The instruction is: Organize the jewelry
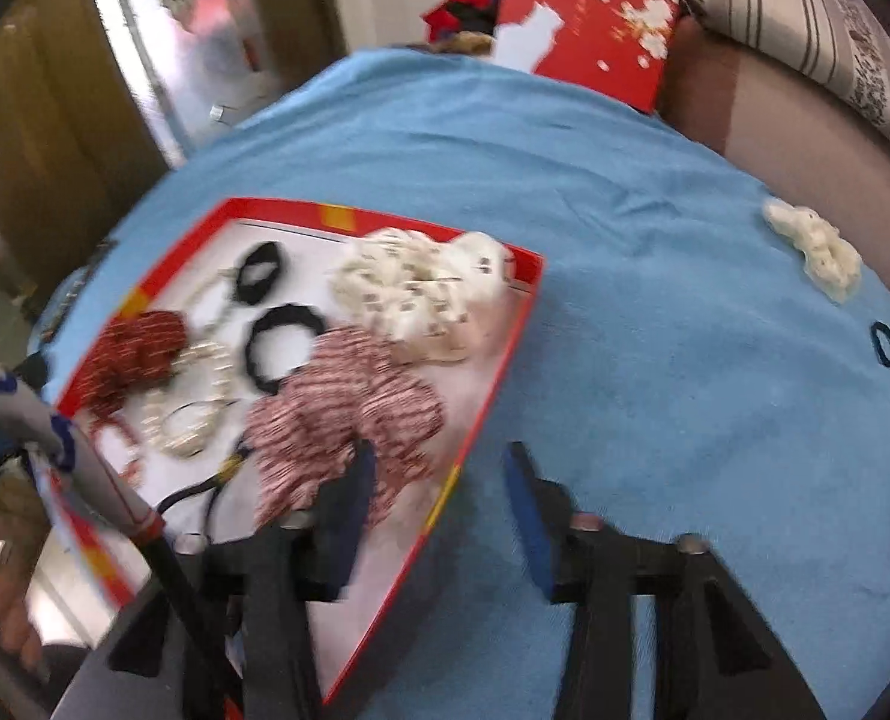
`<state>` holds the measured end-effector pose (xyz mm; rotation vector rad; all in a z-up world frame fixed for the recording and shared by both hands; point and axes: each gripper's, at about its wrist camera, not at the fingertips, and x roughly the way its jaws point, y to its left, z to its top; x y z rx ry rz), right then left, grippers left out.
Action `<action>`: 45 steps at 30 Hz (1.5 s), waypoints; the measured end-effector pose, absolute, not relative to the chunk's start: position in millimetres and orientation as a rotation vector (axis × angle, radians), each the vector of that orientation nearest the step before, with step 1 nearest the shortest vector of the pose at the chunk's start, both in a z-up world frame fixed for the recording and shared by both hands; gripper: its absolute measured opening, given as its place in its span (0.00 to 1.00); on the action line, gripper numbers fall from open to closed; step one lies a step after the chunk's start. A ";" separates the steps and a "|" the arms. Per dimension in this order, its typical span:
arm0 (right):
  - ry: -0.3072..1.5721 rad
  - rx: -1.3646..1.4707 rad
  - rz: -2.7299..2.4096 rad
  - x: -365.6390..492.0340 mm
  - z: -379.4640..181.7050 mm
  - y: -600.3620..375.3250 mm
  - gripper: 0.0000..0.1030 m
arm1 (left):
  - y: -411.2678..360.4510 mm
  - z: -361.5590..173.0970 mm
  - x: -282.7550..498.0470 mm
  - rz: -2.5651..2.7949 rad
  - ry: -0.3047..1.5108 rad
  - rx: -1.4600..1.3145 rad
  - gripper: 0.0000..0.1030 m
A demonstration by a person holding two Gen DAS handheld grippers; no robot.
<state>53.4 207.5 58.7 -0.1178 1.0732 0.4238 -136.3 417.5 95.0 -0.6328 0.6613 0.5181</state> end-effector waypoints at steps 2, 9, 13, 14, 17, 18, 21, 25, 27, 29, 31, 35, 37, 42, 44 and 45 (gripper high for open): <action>1.104 -0.095 0.401 65.8 51.6 202.1 0.11 | 417.5 93.7 -132.6 0.532 0.674 -0.622 0.65; 1.070 -0.050 0.238 74.0 51.7 159.7 0.05 | 416.5 87.1 -114.2 0.533 0.718 -0.635 0.65; 1.073 0.017 0.164 83.2 54.6 123.2 0.05 | 400.5 88.8 -100.0 0.492 0.735 -0.603 0.65; 1.078 0.038 0.141 84.4 54.7 115.1 0.05 | 394.6 90.3 -96.9 0.483 0.737 -0.584 0.65; 1.080 0.086 0.081 81.7 54.0 93.6 0.05 | 377.9 95.0 -89.5 0.464 0.740 -0.525 0.65; 1.079 0.090 0.074 80.8 53.1 90.8 0.05 | 373.1 96.5 -87.0 0.460 0.740 -0.510 0.65; 1.071 0.092 0.059 72.7 55.2 87.0 0.06 | 360.5 99.3 -81.3 0.443 0.748 -0.468 0.65; 1.068 0.103 0.126 67.5 58.4 80.8 0.23 | 352.8 102.2 -82.2 0.433 0.750 -0.452 0.65; 1.044 0.110 0.147 62.1 63.2 72.6 0.36 | 350.3 103.9 -84.4 0.434 0.747 -0.445 0.65; 1.022 0.095 0.149 55.7 69.9 65.9 0.37 | 348.3 104.6 -85.5 0.437 0.747 -0.437 0.65; 0.999 0.070 0.156 41.8 79.6 57.5 0.38 | 347.8 104.7 -86.3 0.440 0.750 -0.435 0.65; 0.973 0.057 0.150 13.4 87.8 42.5 0.49 | 344.5 106.0 -88.2 0.444 0.753 -0.431 0.65; 0.972 0.059 0.159 -1.5 86.5 36.5 0.49 | 340.5 106.6 -89.1 0.443 0.753 -0.421 0.65; 0.971 0.023 0.159 -45.4 78.2 23.5 0.50 | 326.8 111.9 -100.4 0.435 0.725 -0.395 0.65; 0.963 0.002 0.153 -61.7 76.5 19.5 0.50 | 316.0 120.1 -114.0 0.434 0.682 -0.385 0.65; 0.959 -0.004 0.152 -67.4 76.6 18.4 0.50 | 310.1 124.3 -121.1 0.439 0.661 -0.369 0.66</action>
